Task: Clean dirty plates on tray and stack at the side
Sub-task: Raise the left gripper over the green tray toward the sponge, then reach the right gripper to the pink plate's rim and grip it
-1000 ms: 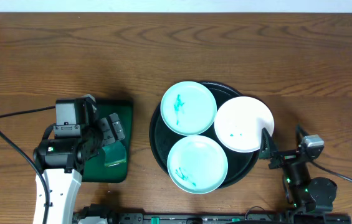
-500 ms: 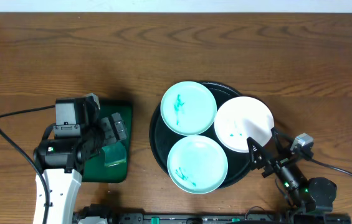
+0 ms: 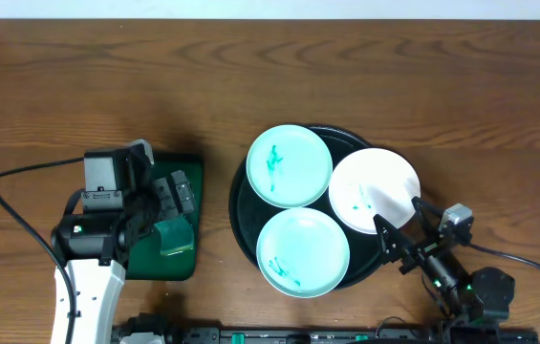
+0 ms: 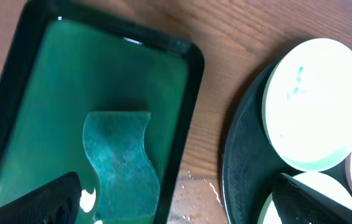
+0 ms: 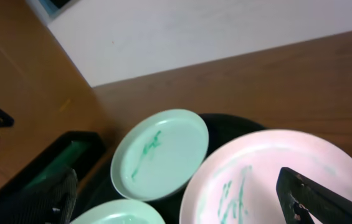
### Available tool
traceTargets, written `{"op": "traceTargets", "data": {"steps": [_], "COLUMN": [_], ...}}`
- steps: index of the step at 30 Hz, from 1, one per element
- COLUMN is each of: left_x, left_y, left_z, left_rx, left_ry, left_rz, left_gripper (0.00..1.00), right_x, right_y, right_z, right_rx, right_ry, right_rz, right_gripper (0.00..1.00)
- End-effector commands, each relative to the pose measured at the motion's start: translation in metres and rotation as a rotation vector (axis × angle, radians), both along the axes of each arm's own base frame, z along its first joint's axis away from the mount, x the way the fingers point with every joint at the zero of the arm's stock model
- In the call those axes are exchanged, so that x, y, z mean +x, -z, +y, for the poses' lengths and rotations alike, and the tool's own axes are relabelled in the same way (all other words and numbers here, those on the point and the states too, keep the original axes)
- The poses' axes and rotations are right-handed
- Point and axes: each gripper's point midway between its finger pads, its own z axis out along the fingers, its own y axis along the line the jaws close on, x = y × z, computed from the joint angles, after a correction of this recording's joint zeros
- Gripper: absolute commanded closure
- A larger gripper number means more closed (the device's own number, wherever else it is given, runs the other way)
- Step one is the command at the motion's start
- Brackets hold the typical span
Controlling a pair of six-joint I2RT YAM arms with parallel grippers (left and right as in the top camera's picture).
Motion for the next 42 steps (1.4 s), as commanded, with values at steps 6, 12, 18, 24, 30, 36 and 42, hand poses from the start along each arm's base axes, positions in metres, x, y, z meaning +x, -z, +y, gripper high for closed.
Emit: {"op": "traceTargets", "data": {"steps": [6,12,18,24,30,36,42], "left_x": [0.014,0.012,0.018,0.025,0.029,0.023,0.019], "left_y": [-0.016,-0.003,0.007,-0.004,-0.030,-0.049,-0.055], "left_z": [-0.001,0.003,0.006,0.006,0.007,0.013,0.020], "left_rx": [0.018,0.036,0.046,0.045,0.044,0.064,0.104], "left_ry": [0.038,0.024,0.010,0.011,0.011,-0.022,-0.041], "left_rz": [-0.069,-0.010,0.038,0.073,0.114,0.201,0.244], "left_gripper": [0.02,0.02,0.02,0.02,0.02,0.02,0.02], "right_x": [0.003,0.020,0.035,0.037,0.037,0.045,0.051], "right_y": [-0.054,-0.084,-0.092,-0.068,-0.034,-0.007,0.012], "right_z": [-0.001,-0.002,0.005,0.011,0.050,0.082,0.090], "right_rx": [-0.167,-0.202,-0.247,-0.429,-0.561,-0.563,-0.508], "right_ry": [-0.031,-0.068,-0.169,-0.214,-0.356,-0.389,-0.325], "right_rz": [0.010,0.245,0.535,0.844,0.963,1.023,1.128], "right_gripper": [0.01,0.01,0.01,0.01,0.01,0.01,0.01]}}
